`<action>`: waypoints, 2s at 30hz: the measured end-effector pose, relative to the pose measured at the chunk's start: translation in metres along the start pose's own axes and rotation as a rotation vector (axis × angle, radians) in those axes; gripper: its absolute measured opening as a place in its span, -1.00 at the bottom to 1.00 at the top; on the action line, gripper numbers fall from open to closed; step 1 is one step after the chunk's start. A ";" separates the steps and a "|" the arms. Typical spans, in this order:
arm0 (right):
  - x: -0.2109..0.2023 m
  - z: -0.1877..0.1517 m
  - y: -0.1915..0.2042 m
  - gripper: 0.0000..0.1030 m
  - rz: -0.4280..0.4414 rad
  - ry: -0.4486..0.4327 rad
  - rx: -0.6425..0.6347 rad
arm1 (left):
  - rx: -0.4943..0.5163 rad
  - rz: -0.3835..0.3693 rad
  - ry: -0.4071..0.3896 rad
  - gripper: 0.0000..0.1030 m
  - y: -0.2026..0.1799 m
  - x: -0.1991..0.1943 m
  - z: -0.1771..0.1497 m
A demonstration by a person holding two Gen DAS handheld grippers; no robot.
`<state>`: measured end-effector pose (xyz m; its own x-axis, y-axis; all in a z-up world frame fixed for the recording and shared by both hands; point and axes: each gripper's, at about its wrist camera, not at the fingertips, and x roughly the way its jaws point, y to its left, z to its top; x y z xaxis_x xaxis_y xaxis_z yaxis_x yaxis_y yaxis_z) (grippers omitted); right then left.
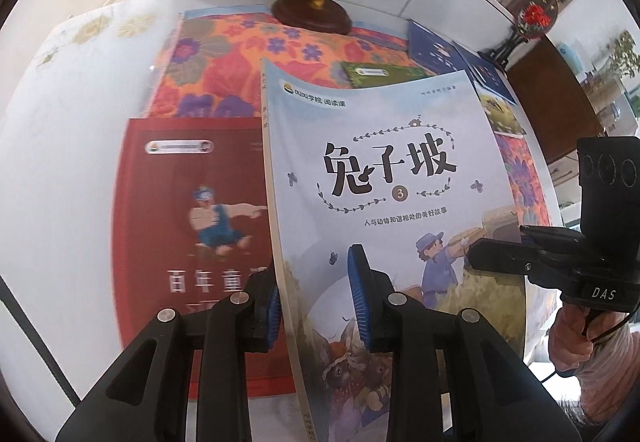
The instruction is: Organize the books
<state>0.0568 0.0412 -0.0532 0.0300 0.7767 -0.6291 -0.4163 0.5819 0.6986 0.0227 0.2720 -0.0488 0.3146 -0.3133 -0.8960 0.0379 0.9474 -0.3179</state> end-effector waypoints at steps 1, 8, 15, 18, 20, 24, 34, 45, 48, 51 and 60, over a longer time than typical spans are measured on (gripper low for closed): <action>0.003 0.002 0.003 -0.80 0.004 0.000 -0.002 | -0.003 0.001 -0.005 -0.48 0.004 -0.002 0.000; 0.026 0.011 0.018 -0.80 0.020 0.013 -0.020 | -0.030 0.010 -0.026 -0.48 0.034 -0.015 0.000; 0.051 0.016 0.028 -0.80 0.025 0.049 -0.032 | -0.066 0.017 -0.029 -0.48 0.064 -0.019 -0.002; 0.060 0.016 0.029 -0.80 0.030 0.060 -0.031 | -0.084 0.021 -0.030 -0.48 0.074 -0.019 -0.004; 0.066 0.018 0.031 -0.80 0.033 0.063 -0.027 | -0.095 0.019 -0.029 -0.48 0.080 -0.018 -0.004; 0.077 0.019 0.028 -0.80 0.038 0.069 -0.019 | -0.110 0.014 -0.022 -0.47 0.093 -0.012 -0.005; 0.101 0.018 0.019 -0.80 0.029 0.094 0.027 | -0.165 -0.013 0.009 -0.44 0.117 0.003 -0.009; 0.108 0.012 0.013 -0.80 0.022 0.101 0.077 | -0.161 -0.022 0.030 -0.43 0.121 0.004 -0.004; 0.108 0.011 0.012 -0.79 0.028 0.095 0.090 | -0.164 -0.012 0.039 -0.43 0.122 0.003 -0.003; 0.107 0.010 0.007 -0.79 0.028 0.093 0.109 | -0.176 -0.011 0.038 -0.43 0.125 0.002 -0.004; 0.110 0.006 0.005 -0.76 0.030 0.111 0.130 | -0.181 0.069 0.033 -0.43 0.125 -0.008 -0.004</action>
<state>0.0638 0.1313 -0.1167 -0.0839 0.7672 -0.6360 -0.2942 0.5907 0.7514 0.0217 0.3929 -0.0828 0.2789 -0.2532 -0.9263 -0.1549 0.9401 -0.3036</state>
